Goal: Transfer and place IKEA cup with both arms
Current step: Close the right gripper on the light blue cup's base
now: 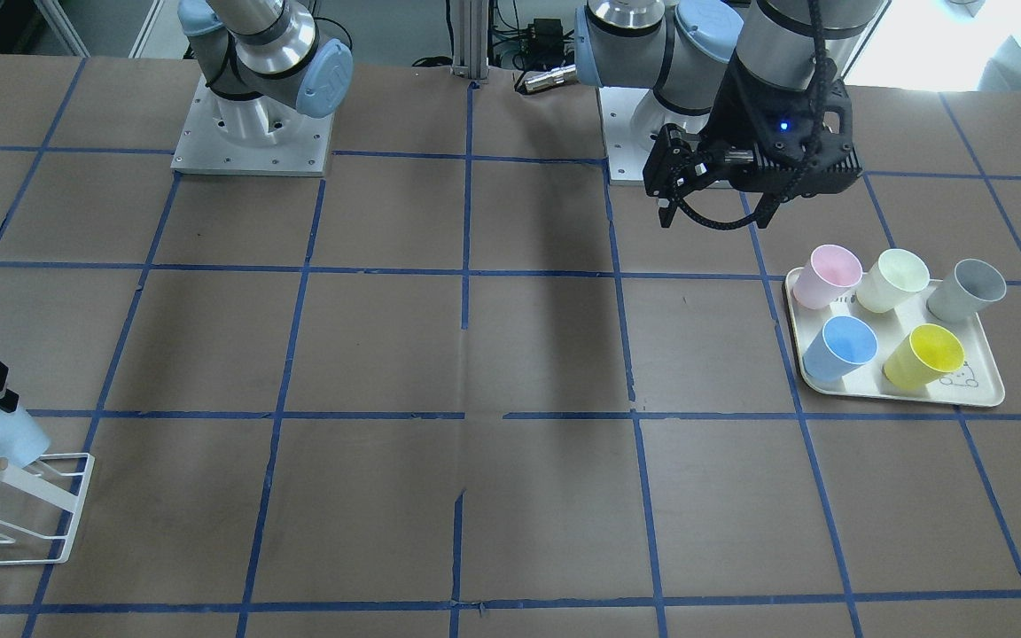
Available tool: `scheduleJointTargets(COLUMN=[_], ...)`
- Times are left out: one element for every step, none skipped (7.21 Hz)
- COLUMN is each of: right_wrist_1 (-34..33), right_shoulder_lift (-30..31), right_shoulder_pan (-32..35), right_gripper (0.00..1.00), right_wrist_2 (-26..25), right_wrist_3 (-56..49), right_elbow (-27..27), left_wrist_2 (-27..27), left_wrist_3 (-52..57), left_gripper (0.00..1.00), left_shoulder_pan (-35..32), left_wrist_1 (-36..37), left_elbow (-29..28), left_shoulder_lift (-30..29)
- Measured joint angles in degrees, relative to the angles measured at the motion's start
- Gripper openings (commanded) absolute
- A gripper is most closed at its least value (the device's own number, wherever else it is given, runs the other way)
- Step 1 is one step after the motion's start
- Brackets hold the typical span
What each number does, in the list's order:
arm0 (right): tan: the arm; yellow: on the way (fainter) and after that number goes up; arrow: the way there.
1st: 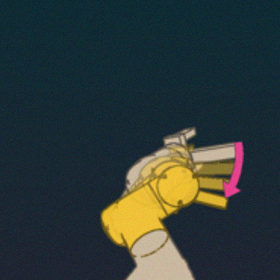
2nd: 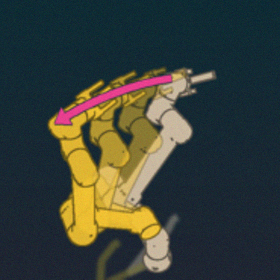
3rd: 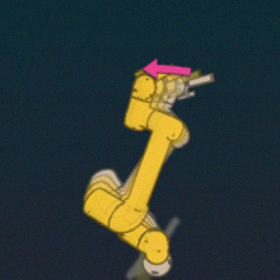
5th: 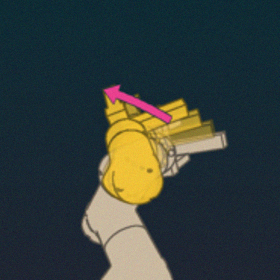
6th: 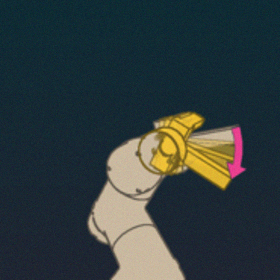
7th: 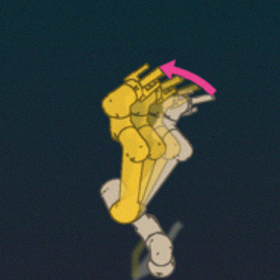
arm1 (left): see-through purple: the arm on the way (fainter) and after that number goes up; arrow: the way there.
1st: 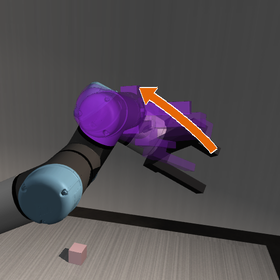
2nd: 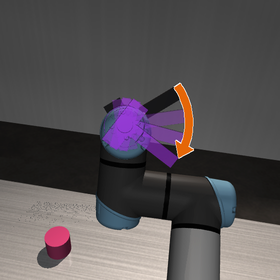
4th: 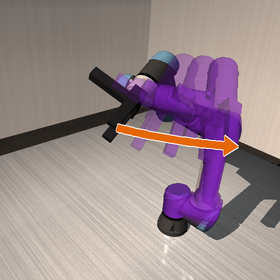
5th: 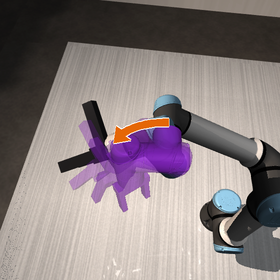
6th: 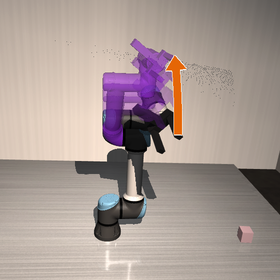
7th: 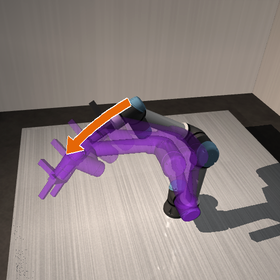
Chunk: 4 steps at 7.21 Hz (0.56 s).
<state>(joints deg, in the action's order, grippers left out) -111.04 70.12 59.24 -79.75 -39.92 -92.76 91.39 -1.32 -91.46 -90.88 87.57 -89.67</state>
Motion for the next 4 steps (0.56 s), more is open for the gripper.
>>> scheduleJointTargets(right_wrist_1=[0.5, 2.1, 4.8, 8.0], right_shoulder_lift=[0.8, 2.3, 4.4, 7.0], right_shoulder_pan=[0.0, 0.0, 0.0, 0.0], right_gripper=[0.38, 0.38, 0.38, 0.38], right_wrist_2=[-0.1, -0.2, -0.5, -1.3], right_wrist_3=[0.0, 0.0, 0.0, 0.0], right_elbow=[0.4, 0.9, 1.5, 2.0], left_wrist_2=[0.0, -0.1, -0.1, -0.1], left_wrist_3=[0.0, 0.0, 0.0, 0.0], left_gripper=[1.0, 1.0, 1.0, 1.0], left_shoulder_pan=[0.0, 0.0, 0.0, 0.0], left_wrist_1=[0.0, 0.0, 0.1, 0.2], left_elbow=[0.0, 0.0, -0.2, -0.5], left_shoulder_lift=[0.1, 0.0, -0.1, -0.2])
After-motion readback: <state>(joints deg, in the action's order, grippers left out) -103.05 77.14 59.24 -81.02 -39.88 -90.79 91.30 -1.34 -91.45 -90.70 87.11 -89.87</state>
